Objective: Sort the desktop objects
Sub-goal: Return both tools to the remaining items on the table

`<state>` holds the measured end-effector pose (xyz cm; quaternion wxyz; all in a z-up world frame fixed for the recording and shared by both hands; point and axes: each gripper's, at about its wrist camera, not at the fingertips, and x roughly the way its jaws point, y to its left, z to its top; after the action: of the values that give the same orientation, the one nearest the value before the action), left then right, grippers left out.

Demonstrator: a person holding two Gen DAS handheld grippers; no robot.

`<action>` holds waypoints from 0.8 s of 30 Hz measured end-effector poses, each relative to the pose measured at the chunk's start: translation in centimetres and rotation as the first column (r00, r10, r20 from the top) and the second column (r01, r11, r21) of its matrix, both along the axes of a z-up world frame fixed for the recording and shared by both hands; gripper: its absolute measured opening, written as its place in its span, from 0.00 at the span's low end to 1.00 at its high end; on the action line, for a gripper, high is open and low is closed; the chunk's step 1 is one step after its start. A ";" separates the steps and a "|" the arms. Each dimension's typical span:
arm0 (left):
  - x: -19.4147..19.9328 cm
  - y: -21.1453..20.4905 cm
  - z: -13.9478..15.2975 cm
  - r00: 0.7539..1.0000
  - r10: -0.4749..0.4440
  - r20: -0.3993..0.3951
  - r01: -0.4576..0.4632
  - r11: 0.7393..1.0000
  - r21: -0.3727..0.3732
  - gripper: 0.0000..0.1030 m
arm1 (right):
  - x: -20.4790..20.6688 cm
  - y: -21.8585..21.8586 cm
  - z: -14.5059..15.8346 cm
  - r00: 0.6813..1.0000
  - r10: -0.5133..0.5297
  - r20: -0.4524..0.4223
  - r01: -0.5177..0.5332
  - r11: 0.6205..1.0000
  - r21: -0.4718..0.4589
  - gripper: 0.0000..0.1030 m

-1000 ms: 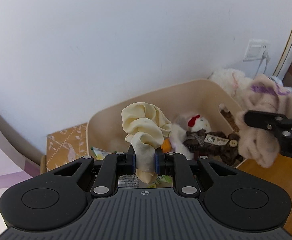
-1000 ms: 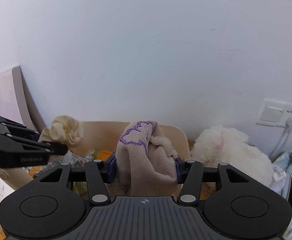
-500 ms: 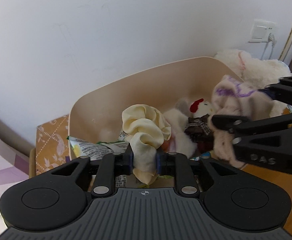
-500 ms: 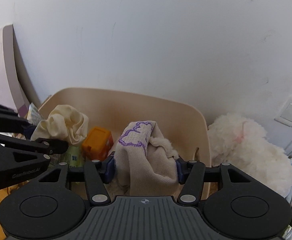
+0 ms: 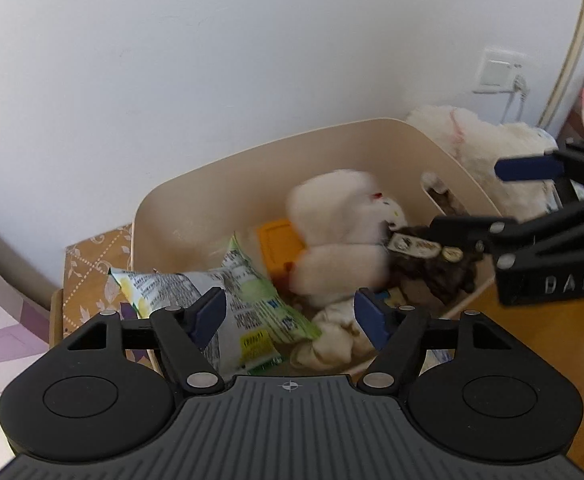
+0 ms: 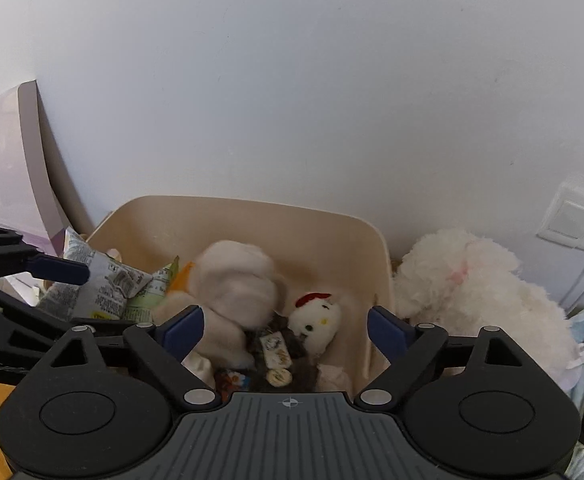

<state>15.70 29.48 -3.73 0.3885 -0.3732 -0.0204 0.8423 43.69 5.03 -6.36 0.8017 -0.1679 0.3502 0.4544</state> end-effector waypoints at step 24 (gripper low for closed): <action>11.7 -5.2 -4.3 0.973 0.084 0.217 -0.089 0.996 0.011 0.72 | -5.6 -8.8 -2.1 0.982 0.186 0.015 -0.182 0.974 -0.135 1.00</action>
<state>27.42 24.29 -8.04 0.3506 -0.4573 -0.0875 0.8126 38.08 -3.81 -8.48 0.7477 -0.2590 0.3518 0.5000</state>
